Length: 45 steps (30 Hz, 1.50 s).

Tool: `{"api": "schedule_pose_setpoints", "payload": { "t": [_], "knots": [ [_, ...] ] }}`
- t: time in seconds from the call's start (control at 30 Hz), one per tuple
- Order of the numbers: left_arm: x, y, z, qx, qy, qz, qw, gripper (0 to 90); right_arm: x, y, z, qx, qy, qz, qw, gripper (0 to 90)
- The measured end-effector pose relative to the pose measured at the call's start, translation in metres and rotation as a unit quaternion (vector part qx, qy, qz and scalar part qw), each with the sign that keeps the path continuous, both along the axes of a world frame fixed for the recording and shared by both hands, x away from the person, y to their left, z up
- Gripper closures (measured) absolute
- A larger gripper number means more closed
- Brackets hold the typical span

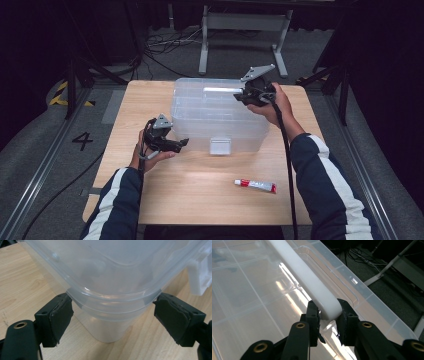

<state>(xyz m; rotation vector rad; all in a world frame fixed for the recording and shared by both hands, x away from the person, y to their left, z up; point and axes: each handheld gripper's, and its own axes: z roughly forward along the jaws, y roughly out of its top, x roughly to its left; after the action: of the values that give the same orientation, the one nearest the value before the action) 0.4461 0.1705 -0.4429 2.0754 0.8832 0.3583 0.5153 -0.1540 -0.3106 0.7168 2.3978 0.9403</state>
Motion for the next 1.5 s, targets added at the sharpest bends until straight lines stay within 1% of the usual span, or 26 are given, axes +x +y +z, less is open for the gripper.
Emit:
{"api": "schedule_pose_setpoints", "payload": {
  "t": [0.1, 0.2, 0.23, 0.3, 0.33, 0.47, 0.5, 0.53, 0.63, 0.67, 0.7, 0.73, 0.83, 0.87, 0.9, 1.0, 1.2, 1.33, 1.47, 1.5],
  "knots": [
    [-0.004, -0.002, 0.001, 0.002, 0.0, -0.007, 1.0, 16.1, -0.003, -0.003, 0.0, 0.001, -0.003, 0.001, 1.0, 73.8],
    [-0.006, -0.004, 0.001, 0.0, 0.002, -0.008, 1.0, 16.3, -0.005, -0.005, -0.001, 0.004, -0.002, 0.002, 1.0, 74.0],
    [-0.008, -0.005, 0.001, 0.007, 0.0, -0.009, 0.9999, 16.3, -0.007, -0.006, -0.001, 0.005, -0.002, 0.002, 1.0, 74.0],
    [-0.009, -0.007, 0.002, 0.012, -0.001, -0.008, 0.9999, 16.9, -0.01, -0.009, -0.001, 0.007, -0.002, 0.004, 1.0, 74.2],
    [-0.01, -0.008, 0.001, 0.01, -0.001, -0.007, 0.9999, 16.9, -0.011, -0.01, -0.001, 0.007, -0.001, 0.005, 1.0, 74.2],
    [-0.013, -0.009, 0.002, 0.009, 0.0, -0.008, 0.9999, 16.9, -0.016, -0.012, -0.001, 0.008, -0.005, 0.005, 0.9999, 74.2],
    [-0.015, -0.011, 0.002, 0.01, 0.0, -0.005, 0.9999, 17.0, -0.019, -0.014, -0.001, 0.009, -0.004, 0.007, 0.9999, 74.2],
    [-0.016, -0.012, 0.002, 0.013, -0.002, -0.004, 0.9999, 17.0, -0.019, -0.014, -0.001, 0.009, -0.004, 0.008, 0.9999, 74.2],
    [-0.018, -0.014, 0.002, 0.011, 0.001, -0.004, 0.9999, 17.1, -0.022, -0.016, 0.0, 0.004, -0.001, 0.011, 0.9999, 74.3],
    [-0.019, -0.013, 0.002, 0.012, -0.001, -0.005, 0.9999, 17.1, -0.023, -0.016, 0.0, 0.003, -0.001, 0.011, 0.9999, 74.2],
    [-0.021, -0.014, 0.002, 0.008, 0.002, -0.005, 1.0, 17.1, -0.024, -0.017, 0.0, 0.002, 0.0, 0.013, 0.9999, 74.3],
    [-0.021, -0.014, 0.002, 0.011, 0.0, -0.006, 0.9999, 17.2, -0.025, -0.018, 0.0, 0.005, 0.001, 0.013, 0.9999, 74.4],
    [-0.024, -0.015, 0.003, 0.007, 0.005, -0.008, 0.9999, 17.7, -0.028, -0.02, 0.0, 0.005, 0.0, 0.014, 0.9999, 74.4],
    [-0.025, -0.015, 0.003, 0.01, 0.003, -0.008, 0.9999, 18.0, -0.029, -0.02, 0.0, 0.006, 0.0, 0.014, 0.9999, 74.4],
    [-0.026, -0.016, 0.003, 0.008, 0.006, -0.01, 0.9999, 18.3, -0.03, -0.021, 0.0, 0.006, -0.001, 0.014, 0.9999, 74.3],
    [-0.027, -0.015, 0.004, 0.011, 0.003, -0.015, 0.9998, 19.4, -0.032, -0.022, 0.001, 0.004, 0.001, 0.014, 0.9999, 74.3],
    [-0.028, -0.015, 0.004, 0.014, -0.001, -0.014, 0.9998, 19.8, -0.032, -0.023, 0.003, 0.006, 0.006, 0.017, 0.9998, 74.4],
    [-0.03, -0.013, 0.005, 0.014, -0.003, -0.015, 0.9998, 22.9, -0.031, -0.023, 0.005, 0.0, 0.005, 0.019, 0.9998, 73.9],
    [-0.033, -0.009, 0.007, 0.011, -0.002, -0.016, 0.9998, 26.3, -0.029, -0.023, 0.007, 0.002, 0.009, 0.017, 0.9998, 73.8],
    [-0.035, -0.008, 0.008, 0.013, -0.002, -0.016, 0.9998, 26.5, -0.029, -0.023, 0.007, 0.001, 0.008, 0.018, 0.9998, 73.8]
  ]
}}
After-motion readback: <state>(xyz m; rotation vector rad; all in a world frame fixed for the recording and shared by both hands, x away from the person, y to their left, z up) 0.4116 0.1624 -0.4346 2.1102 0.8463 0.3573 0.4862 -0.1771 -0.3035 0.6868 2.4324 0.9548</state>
